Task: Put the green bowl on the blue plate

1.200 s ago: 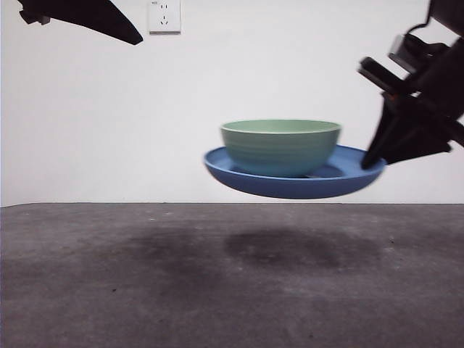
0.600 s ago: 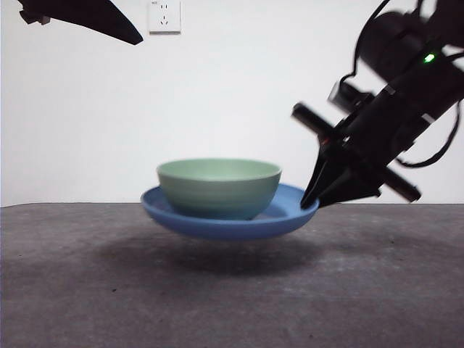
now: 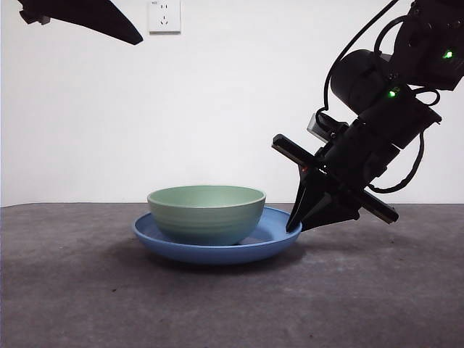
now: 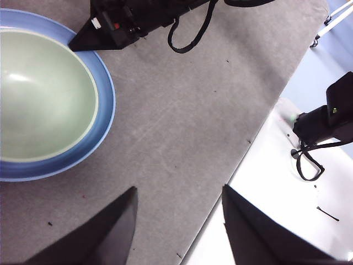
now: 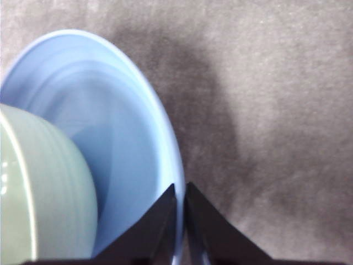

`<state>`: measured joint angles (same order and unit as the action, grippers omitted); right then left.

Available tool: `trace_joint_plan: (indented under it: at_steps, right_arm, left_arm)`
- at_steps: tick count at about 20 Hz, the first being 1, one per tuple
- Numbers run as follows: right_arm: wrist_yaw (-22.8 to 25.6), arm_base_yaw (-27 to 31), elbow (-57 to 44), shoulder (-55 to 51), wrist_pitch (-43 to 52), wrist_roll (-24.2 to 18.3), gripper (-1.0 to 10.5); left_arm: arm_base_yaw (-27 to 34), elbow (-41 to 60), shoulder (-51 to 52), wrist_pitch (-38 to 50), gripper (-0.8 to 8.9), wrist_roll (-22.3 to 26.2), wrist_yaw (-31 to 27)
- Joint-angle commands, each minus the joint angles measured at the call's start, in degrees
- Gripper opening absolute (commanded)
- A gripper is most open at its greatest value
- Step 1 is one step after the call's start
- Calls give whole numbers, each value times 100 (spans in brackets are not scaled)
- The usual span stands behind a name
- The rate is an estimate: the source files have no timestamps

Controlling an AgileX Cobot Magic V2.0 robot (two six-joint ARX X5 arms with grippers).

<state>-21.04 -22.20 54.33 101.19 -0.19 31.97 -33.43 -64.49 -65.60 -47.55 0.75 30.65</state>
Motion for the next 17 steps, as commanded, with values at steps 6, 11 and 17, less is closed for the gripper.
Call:
trace_joint_plan:
  at_steps: [6,11,17]
  right_arm:
    - [201,-85,129,103,-286,-201,46]
    - [201,-92,129,50,-339,-195,223]
    - [505,-76,129,-922,-848,-509,225]
  left_arm:
    - [-35,-57,-22,42,249,52,50]
    - [-35,-57,-22,37,249,52,50]
    - [-35,-57,-22,39,249,52,50]
